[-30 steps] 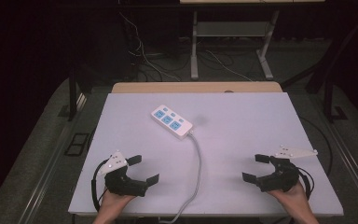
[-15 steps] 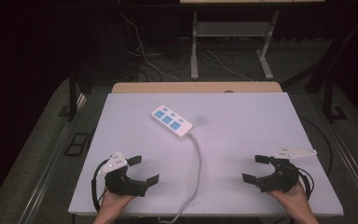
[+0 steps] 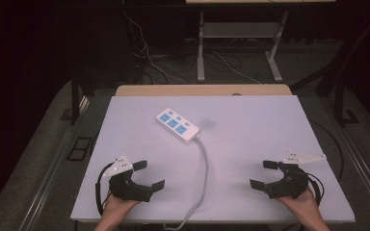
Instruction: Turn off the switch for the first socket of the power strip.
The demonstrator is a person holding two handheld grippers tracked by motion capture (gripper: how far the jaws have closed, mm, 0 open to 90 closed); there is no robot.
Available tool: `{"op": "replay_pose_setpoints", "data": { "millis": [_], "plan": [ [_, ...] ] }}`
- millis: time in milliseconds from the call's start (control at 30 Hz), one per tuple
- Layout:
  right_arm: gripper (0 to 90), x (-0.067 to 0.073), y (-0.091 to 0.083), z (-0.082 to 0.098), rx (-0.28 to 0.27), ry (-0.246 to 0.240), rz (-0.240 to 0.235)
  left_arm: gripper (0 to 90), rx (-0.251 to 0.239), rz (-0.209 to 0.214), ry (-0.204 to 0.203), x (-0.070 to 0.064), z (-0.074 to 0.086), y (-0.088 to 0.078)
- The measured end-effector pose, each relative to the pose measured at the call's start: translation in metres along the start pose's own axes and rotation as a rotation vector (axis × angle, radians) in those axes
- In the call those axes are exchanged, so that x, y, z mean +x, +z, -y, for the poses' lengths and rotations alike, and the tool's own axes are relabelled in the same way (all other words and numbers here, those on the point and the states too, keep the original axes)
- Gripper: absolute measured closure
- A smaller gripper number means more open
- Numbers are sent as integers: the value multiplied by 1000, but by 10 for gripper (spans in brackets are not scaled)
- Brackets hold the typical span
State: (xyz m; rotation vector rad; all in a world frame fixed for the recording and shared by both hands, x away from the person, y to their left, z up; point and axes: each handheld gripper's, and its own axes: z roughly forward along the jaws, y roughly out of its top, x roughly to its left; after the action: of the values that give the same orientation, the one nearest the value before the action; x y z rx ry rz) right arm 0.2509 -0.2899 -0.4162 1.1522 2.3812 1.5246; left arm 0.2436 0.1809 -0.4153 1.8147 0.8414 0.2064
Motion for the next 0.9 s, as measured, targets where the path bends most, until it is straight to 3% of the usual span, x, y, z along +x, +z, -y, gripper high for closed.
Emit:
{"op": "replay_pose_setpoints", "data": {
  "millis": [433, 900],
  "plan": [
    [6, 0, 0, 1, 4, 1, 2, 0, 29, -8, 20, 6, -14, 2],
    [6, -1, 0, 1, 14, 1, 3, 0, 57, 5, 12, 16, -34, 9]
  ]
}}
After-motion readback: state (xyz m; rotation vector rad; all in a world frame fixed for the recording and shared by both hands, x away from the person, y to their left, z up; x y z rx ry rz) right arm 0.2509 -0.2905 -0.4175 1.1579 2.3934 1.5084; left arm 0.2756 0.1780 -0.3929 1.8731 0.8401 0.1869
